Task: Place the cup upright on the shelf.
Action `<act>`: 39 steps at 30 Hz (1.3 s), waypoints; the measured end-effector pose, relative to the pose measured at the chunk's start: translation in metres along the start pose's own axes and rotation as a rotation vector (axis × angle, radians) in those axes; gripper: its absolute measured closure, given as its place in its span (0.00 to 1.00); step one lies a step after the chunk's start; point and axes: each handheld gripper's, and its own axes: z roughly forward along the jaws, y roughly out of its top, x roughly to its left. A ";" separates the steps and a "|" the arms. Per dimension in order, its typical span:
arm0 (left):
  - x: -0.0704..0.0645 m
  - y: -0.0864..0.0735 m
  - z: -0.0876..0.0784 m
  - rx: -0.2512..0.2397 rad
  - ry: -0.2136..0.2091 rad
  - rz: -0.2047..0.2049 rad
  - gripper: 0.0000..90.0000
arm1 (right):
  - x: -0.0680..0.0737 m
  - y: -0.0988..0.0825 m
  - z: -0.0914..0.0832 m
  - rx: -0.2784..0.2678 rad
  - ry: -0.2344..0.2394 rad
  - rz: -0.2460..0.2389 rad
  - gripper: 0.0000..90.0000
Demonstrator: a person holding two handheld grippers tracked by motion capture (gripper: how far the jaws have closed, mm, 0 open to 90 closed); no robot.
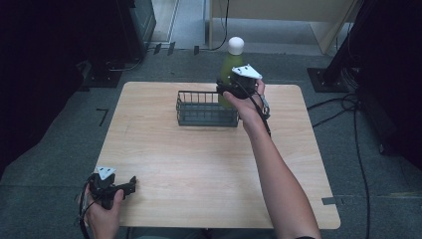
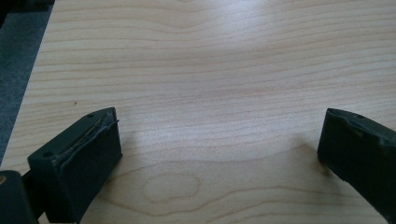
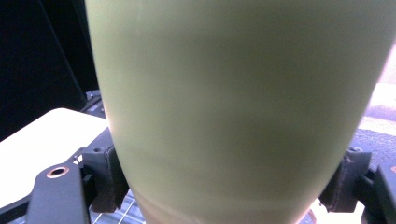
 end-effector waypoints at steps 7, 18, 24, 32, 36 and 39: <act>0.000 0.000 0.000 0.000 0.000 0.001 0.00 | -0.001 -0.007 0.010 0.022 0.001 0.009 0.23; 0.000 0.000 0.000 0.000 0.000 0.000 0.00 | -0.003 -0.026 0.026 0.074 -0.014 0.009 0.23; 0.000 0.000 0.000 0.000 0.000 0.000 0.00 | -0.005 -0.033 0.030 0.089 -0.019 0.013 0.22; 0.000 0.000 0.000 0.001 0.000 0.001 0.00 | -0.004 -0.035 0.032 0.098 -0.011 0.004 0.22; 0.000 0.000 0.000 0.001 0.000 0.001 0.00 | -0.003 -0.035 0.032 0.104 -0.008 0.008 0.21; 0.000 0.000 0.000 0.000 0.000 0.000 0.00 | -0.003 -0.035 0.032 0.107 0.003 0.009 0.20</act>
